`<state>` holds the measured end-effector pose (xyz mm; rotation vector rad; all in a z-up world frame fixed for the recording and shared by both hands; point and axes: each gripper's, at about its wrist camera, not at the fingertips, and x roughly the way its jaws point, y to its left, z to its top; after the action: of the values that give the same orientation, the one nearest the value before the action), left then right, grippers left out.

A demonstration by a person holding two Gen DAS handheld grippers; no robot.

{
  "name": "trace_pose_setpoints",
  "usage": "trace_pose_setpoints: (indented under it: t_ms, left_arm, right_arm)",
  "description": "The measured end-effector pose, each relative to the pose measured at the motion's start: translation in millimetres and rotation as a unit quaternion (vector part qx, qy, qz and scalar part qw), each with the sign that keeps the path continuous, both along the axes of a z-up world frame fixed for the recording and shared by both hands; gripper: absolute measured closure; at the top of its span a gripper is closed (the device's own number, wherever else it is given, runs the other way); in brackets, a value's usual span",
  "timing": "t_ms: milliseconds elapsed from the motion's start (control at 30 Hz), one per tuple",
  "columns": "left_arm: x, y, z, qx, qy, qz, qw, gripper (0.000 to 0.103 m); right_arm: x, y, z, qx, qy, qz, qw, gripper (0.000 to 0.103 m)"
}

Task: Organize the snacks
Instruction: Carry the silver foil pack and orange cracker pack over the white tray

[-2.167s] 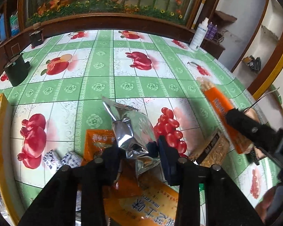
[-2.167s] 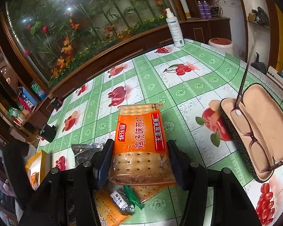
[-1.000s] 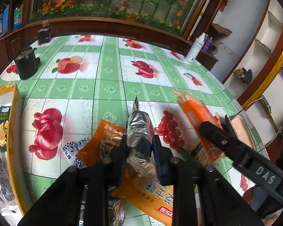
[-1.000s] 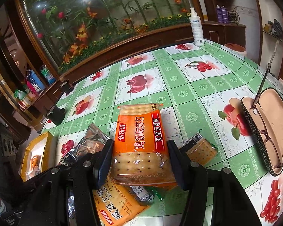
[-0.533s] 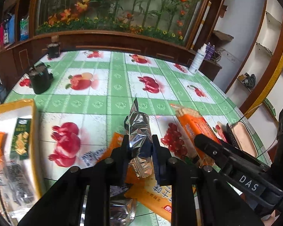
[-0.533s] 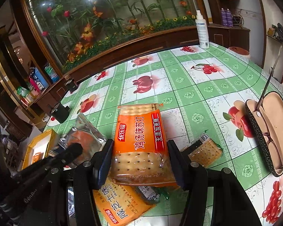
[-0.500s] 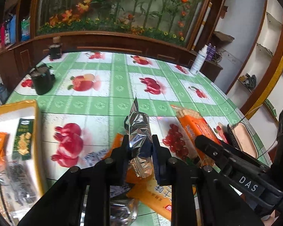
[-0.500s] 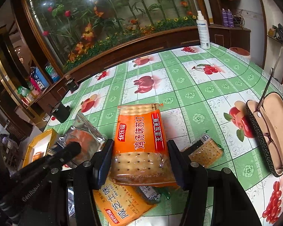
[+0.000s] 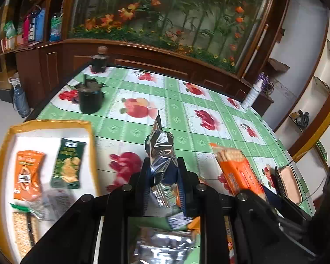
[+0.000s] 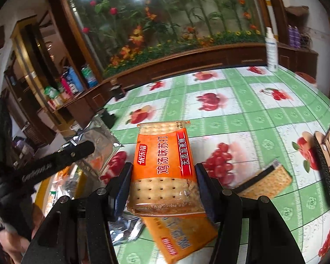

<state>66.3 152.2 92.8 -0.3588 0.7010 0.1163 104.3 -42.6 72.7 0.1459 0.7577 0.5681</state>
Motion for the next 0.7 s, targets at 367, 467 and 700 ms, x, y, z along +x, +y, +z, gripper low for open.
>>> trace_pose_setpoints:
  t_ms: [367, 467, 700]
  left_arm:
    - [-35, 81, 3, -0.009, -0.002, 0.085, 0.9963, 0.082]
    - [-41, 103, 0, -0.015, 0.003, 0.106, 0.9942, 0.082]
    - [-40, 139, -14, -0.033, 0.027, 0.131, 0.9904, 0.082]
  right_arm:
    - [-33, 35, 5, -0.009, -0.044, 0.07, 0.997, 0.042]
    - [-38, 42, 3, -0.013, -0.046, 0.081, 0.996, 0.042]
    - [-41, 57, 0, -0.002, -0.027, 0.103, 0.994, 0.042]
